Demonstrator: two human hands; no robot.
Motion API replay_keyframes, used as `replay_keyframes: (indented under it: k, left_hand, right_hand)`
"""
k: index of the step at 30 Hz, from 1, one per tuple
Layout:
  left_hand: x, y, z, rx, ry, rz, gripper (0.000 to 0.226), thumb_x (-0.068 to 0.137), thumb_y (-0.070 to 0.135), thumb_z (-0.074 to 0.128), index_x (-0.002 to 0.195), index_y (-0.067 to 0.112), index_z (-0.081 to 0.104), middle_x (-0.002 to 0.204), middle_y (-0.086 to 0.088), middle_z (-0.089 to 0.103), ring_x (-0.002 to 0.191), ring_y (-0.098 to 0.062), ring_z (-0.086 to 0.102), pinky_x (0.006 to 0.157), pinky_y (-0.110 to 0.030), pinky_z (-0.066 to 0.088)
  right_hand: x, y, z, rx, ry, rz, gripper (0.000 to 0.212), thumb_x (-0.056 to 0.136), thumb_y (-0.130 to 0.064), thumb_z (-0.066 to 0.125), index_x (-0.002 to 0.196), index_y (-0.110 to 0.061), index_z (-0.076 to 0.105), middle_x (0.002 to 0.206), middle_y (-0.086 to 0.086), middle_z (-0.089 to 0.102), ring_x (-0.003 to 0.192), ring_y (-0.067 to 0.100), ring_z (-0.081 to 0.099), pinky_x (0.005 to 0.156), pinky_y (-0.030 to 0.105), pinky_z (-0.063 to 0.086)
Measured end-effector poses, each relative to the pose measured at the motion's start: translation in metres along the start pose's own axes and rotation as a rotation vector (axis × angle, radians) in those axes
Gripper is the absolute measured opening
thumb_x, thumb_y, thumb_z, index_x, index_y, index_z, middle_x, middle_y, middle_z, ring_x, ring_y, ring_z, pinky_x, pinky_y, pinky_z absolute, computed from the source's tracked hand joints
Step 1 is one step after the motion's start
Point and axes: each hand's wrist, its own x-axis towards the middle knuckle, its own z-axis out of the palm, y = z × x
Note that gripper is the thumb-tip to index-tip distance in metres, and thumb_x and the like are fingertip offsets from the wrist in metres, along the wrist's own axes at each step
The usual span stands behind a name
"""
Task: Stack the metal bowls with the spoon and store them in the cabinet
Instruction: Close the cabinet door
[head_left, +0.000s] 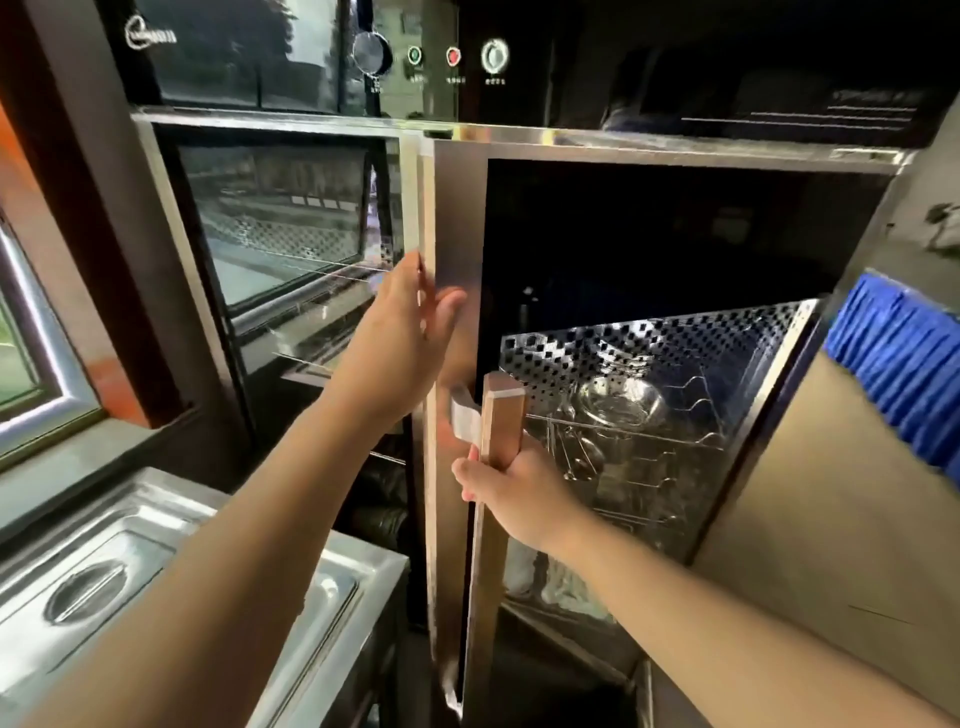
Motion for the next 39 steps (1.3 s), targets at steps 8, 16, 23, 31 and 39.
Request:
replay_keyframes:
  k: [8, 16, 23, 31, 39]
  left_hand:
    - [0.045, -0.084, 0.016, 0.006, -0.115, 0.022, 0.03, 0.1, 0.041, 0.051, 0.12, 0.018, 0.052, 0.119, -0.001, 0.061, 0.098, -0.017, 0.064, 0.087, -0.038, 0.054]
    - [0.069, -0.161, 0.046, 0.109, -0.121, -0.064, 0.056, 0.097, 0.052, 0.052, 0.141, 0.02, 0.045, 0.136, -0.003, 0.057, 0.112, -0.02, 0.063, 0.091, -0.042, 0.056]
    - [0.095, -0.223, 0.076, 0.241, -0.107, -0.116, 0.063, 0.097, 0.053, 0.05, 0.15, 0.027, 0.03, 0.153, -0.005, 0.04, 0.132, -0.026, 0.051, 0.098, -0.041, 0.05]
    - [0.124, -0.259, 0.117, 0.437, -0.161, -0.169, 0.08, 0.096, 0.053, 0.051, 0.159, 0.03, 0.007, 0.17, -0.005, 0.005, 0.156, -0.029, 0.004, 0.119, -0.054, 0.021]
    - [0.131, -0.286, 0.146, 0.605, -0.124, -0.114, 0.095, 0.096, 0.054, 0.053, 0.159, 0.026, -0.012, 0.169, -0.014, -0.009, 0.155, -0.034, -0.007, 0.125, -0.052, 0.009]
  right_hand:
    - [0.089, 0.012, 0.032, -0.054, 0.184, 0.115, 0.045, 0.061, -0.055, 0.054, 0.07, -0.012, 0.066, 0.068, 0.014, 0.07, 0.076, 0.033, 0.069, 0.083, 0.046, 0.054]
    - [0.16, 0.029, 0.053, 0.077, 0.342, 0.138, 0.047, 0.061, -0.05, 0.056, 0.055, -0.003, 0.053, 0.047, 0.002, 0.048, 0.043, 0.008, 0.046, 0.052, 0.024, 0.038]
    - [0.213, 0.049, 0.048, 0.114, 0.35, 0.029, 0.01, 0.071, -0.03, 0.064, 0.063, -0.026, 0.058, 0.054, -0.014, 0.057, 0.053, 0.004, 0.055, 0.052, 0.019, 0.044]
    - [0.253, 0.063, 0.041, 0.202, 0.318, -0.088, 0.016, 0.078, -0.026, 0.066, 0.09, -0.036, 0.063, 0.071, -0.019, 0.066, 0.063, -0.001, 0.063, 0.053, 0.009, 0.047]
    - [0.291, 0.081, 0.037, 0.201, 0.358, -0.119, 0.022, 0.082, -0.029, 0.069, 0.103, -0.033, 0.066, 0.092, -0.009, 0.073, 0.086, 0.001, 0.069, 0.074, 0.021, 0.057]
